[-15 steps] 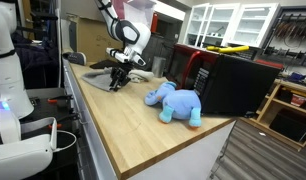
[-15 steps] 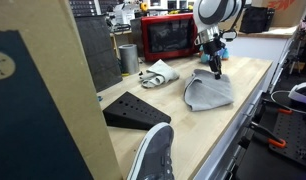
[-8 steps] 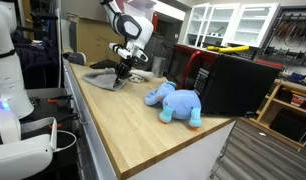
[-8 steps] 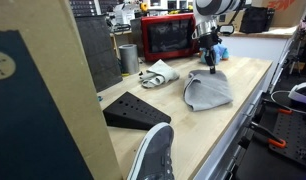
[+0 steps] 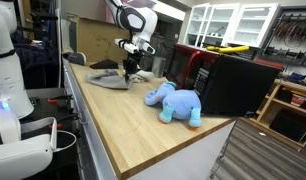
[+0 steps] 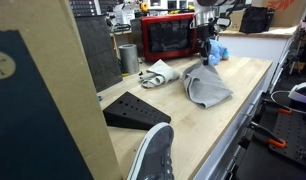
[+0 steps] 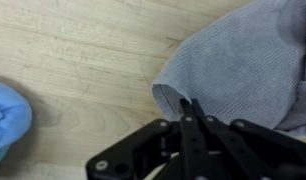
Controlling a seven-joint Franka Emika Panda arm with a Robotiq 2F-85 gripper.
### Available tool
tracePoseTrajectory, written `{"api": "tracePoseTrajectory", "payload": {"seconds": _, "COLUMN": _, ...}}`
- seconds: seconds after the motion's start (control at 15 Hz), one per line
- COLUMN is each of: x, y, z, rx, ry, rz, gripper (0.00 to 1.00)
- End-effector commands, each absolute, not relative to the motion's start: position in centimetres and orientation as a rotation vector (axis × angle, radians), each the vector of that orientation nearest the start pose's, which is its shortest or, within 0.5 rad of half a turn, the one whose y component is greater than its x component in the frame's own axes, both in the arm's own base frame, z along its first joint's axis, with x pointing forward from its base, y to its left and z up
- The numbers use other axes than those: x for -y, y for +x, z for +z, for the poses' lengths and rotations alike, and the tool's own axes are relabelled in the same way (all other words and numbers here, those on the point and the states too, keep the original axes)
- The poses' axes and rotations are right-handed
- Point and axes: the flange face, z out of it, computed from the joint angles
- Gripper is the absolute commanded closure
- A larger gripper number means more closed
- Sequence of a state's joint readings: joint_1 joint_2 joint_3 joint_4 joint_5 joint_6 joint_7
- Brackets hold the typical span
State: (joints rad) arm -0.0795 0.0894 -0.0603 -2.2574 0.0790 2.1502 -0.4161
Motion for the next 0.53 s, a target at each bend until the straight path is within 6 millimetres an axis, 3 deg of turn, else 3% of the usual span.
{"api": "tracePoseTrajectory", "payload": {"seconds": 0.0, "x": 8.3, "y": 51.9, "z": 31.2, "rx": 0.322, "ry": -3.056, "rz": 0.16, "gripper": 1.0}}
{"api": "tracePoseTrajectory", "payload": {"seconds": 0.4, "x": 10.0, "y": 55.0, "z": 32.2, "rx": 0.236, "ry": -3.118, "rz": -0.027, "gripper": 1.0}}
{"api": "tracePoseTrajectory", "payload": {"seconds": 0.47, "x": 10.0, "y": 55.2, "z": 32.4, "rx": 0.228, "ry": -3.119, "rz": -0.039, "gripper": 0.73}}
